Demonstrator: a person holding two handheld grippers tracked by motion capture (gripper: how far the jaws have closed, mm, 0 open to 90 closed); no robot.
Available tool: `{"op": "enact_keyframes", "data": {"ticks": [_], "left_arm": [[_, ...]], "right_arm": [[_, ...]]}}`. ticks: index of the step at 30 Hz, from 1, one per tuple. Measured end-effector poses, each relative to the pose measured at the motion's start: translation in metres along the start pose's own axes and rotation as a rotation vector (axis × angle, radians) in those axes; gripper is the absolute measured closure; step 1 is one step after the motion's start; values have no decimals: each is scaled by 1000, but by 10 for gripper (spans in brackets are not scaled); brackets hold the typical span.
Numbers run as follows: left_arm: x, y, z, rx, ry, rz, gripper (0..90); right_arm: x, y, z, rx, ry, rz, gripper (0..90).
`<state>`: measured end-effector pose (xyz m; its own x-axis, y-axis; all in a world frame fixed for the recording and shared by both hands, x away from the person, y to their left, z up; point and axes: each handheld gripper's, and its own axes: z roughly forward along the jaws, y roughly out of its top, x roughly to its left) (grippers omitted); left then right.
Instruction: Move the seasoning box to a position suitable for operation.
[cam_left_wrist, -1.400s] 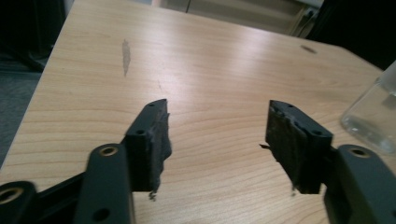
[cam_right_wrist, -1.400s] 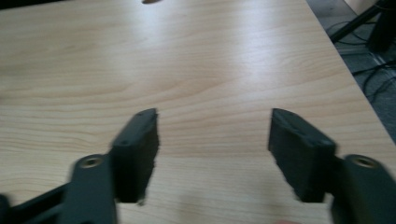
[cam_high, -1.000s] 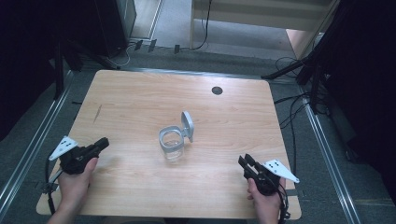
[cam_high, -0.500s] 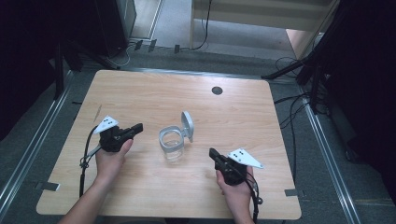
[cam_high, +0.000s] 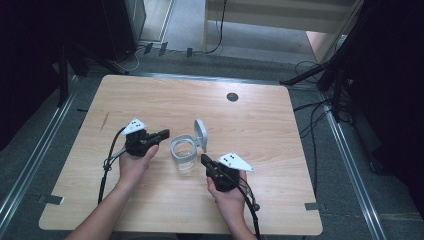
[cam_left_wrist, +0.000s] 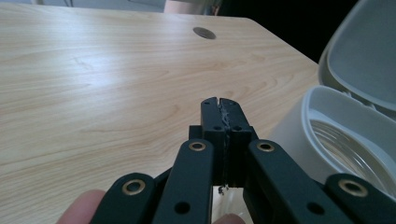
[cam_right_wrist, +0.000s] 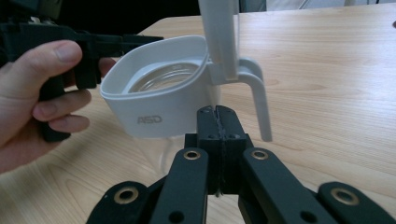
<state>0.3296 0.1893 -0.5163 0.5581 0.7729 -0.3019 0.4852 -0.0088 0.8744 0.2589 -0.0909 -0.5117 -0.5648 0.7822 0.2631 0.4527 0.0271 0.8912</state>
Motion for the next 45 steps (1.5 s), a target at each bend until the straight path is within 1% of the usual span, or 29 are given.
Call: {"op": "enact_keyframes", "data": {"ticks": [2,4,5,6,7,8,10,11,12,13,15,16,20,26,27,31,32,34,35,36,37,38,39,40,41,42,43,44,45], "left_arm": [[-2,-1,0,-3,-7,-3,900],[-9,-4,0,3,-27,6,900],[-9,-4,0,3,-27,6,900],[-11,-5,0,9,-32,15,900],[-13,-6,0,8,-27,20,900],[-14,-6,-1,11,-35,14,900],[-17,-8,-3,17,-40,15,900],[-19,-8,-3,23,-41,23,900],[-22,-9,-5,25,-41,33,900],[-22,-9,-5,25,-41,33,900],[-26,-12,-6,27,-38,39,900],[-28,-13,-7,28,-34,48,900],[-34,-19,-11,27,-38,50,900],[-46,-26,-18,26,-41,51,900],[-50,-28,-20,23,-44,52,900],[-54,-31,-22,17,-43,55,899],[-54,-31,-23,15,-46,54,867],[-51,-32,-26,4,-35,54,804],[-49,-34,-29,-8,-27,53,804],[-44,-35,-34,-33,-16,46,688],[-42,-37,-38,-42,2,48,688],[-36,-39,-44,-58,29,44,626],[-26,-43,-56,-72,54,27,460],[-26,-43,-56,-72,54,27,421],[-20,-45,-63,-76,68,12,421],[-11,-49,-73,-68,91,0,337],[3,-55,-87,-59,133,-18,315],[11,-58,-97,-61,157,-33,295],[11,-58,-97,-61,157,-33,287]], "right_arm": [[1,0,1,1,3,10,900],[7,0,5,6,3,7,900],[9,0,6,9,1,7,900],[10,0,7,10,-2,7,900],[11,0,7,8,-10,5,900],[12,1,8,8,-18,15,900],[12,2,7,8,-49,48,900],[12,2,7,8,-49,48,900],[11,2,7,5,-64,63,900],[11,2,7,5,-75,66,900],[10,2,7,2,-95,76,900],[9,2,7,-1,-100,80,900],[4,3,7,-2,-97,76,900],[-7,6,8,7,-66,50,900],[-9,7,8,10,-59,49,900],[-13,10,9,21,-49,40,900],[-16,12,10,23,-34,24,900],[-18,14,11,25,-24,23,900],[-18,14,11,25,-24,23,900],[-22,17,11,26,-23,19,900],[-22,17,11,26,-23,19,900],[-24,19,10,24,-22,18,900],[-30,25,9,16,-21,20,900],[-32,27,9,14,-18,18,900],[-32,27,9,14,-18,18,900],[-38,33,9,9,-27,16,900],[-40,35,9,8,-29,21,900],[-43,38,9,4,-31,14,900],[-45,41,10,5,-33,12,900]]}}
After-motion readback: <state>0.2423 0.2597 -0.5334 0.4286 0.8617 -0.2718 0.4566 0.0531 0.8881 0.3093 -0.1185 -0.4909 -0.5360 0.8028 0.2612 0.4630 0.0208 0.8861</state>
